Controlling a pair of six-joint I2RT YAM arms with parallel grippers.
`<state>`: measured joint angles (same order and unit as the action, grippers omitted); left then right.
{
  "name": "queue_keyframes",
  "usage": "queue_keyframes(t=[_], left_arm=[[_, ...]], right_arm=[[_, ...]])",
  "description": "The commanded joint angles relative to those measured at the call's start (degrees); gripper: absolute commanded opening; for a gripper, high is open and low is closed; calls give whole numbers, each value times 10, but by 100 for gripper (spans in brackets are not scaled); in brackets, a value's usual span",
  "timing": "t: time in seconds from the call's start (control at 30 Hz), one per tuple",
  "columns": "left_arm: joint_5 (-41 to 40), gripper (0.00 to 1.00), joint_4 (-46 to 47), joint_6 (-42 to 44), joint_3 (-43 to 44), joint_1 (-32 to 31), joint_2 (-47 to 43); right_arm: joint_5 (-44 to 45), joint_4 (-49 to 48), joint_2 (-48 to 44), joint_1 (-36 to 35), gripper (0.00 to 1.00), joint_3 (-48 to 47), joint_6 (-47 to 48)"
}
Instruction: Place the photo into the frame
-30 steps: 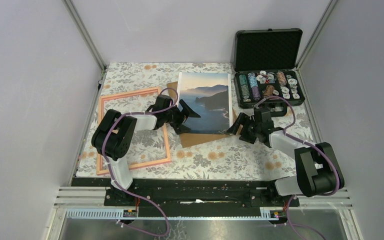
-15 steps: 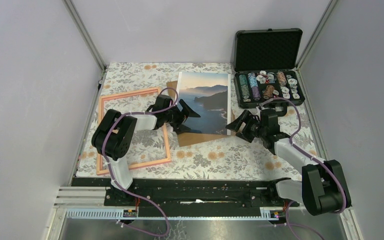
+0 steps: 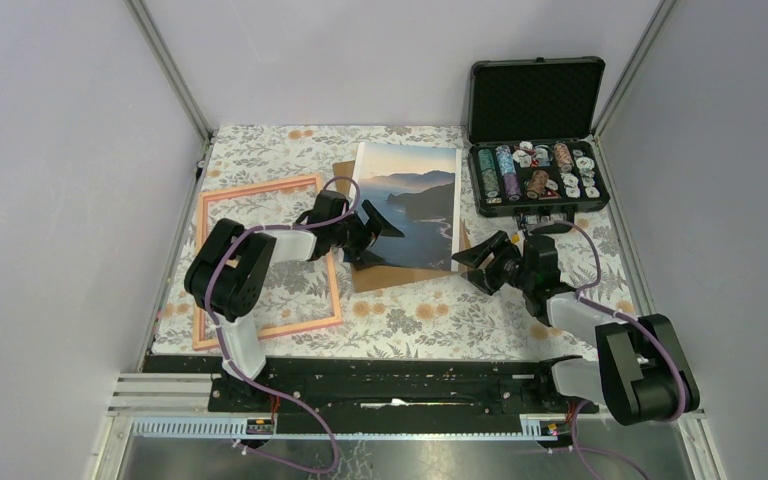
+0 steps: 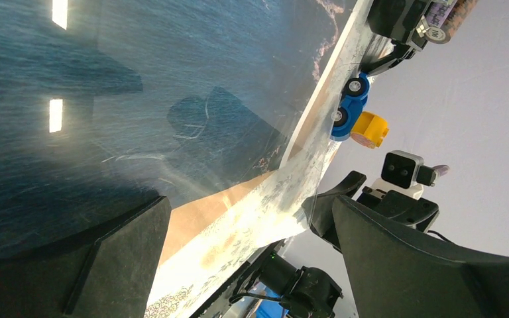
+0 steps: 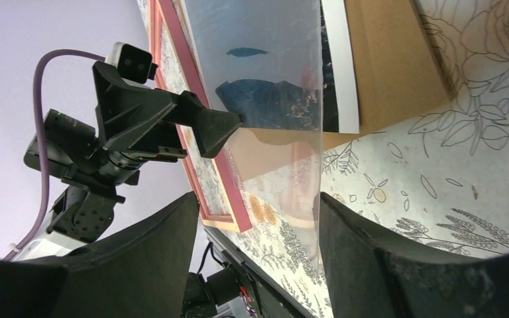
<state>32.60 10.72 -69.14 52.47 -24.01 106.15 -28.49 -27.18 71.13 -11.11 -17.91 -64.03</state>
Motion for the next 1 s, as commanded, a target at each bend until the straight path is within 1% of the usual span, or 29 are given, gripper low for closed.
queue_keyframes(t=[0.0, 0.1, 0.2, 0.37, 0.53, 0.57, 0.63, 0.67, 0.7, 0.73, 0.8, 0.87, 0.97], left_arm=[[-9, 99, -11, 7, -5, -5, 13], [-7, 99, -9, 8, -3, -8, 13], [-7, 99, -9, 17, 4, -11, 8], [-12, 99, -15, 40, 20, -17, -11], [-10, 99, -19, 59, 36, -24, -22], [-10, 99, -19, 66, 41, -26, -28], [-10, 99, -31, 86, 59, -28, -38], [-14, 99, -43, 99, 70, -30, -45], [-20, 99, -56, 116, 81, -29, -52], [-29, 99, -69, 131, 91, -30, -61], [-50, 99, -94, 158, 107, -30, -78], [-65, 99, -106, 176, 119, -30, -93], [-74, 99, -127, 184, 126, -28, -98]], right_arm=[[-25, -76, 7, 1, 70, 3, -25], [-23, -82, 10, 1, 66, 2, -16], [-21, -83, 16, 0, 57, -7, 6], [-11, -76, 33, 1, 45, -19, 52], [-21, -123, 71, 1, 36, -22, 48], [-23, -132, 78, 0, 30, -23, 46], [-23, -146, 86, 1, 16, -25, 45], [-24, -146, 85, 1, 10, -26, 49], [-25, -143, 81, 1, 6, -28, 55], [-26, -129, 74, 1, 4, -33, 68], [-19, -60, 48, 0, 0, -52, 115], [2, 25, 14, 0, 0, -73, 169], [61, 139, -39, 1, 0, -95, 247]])
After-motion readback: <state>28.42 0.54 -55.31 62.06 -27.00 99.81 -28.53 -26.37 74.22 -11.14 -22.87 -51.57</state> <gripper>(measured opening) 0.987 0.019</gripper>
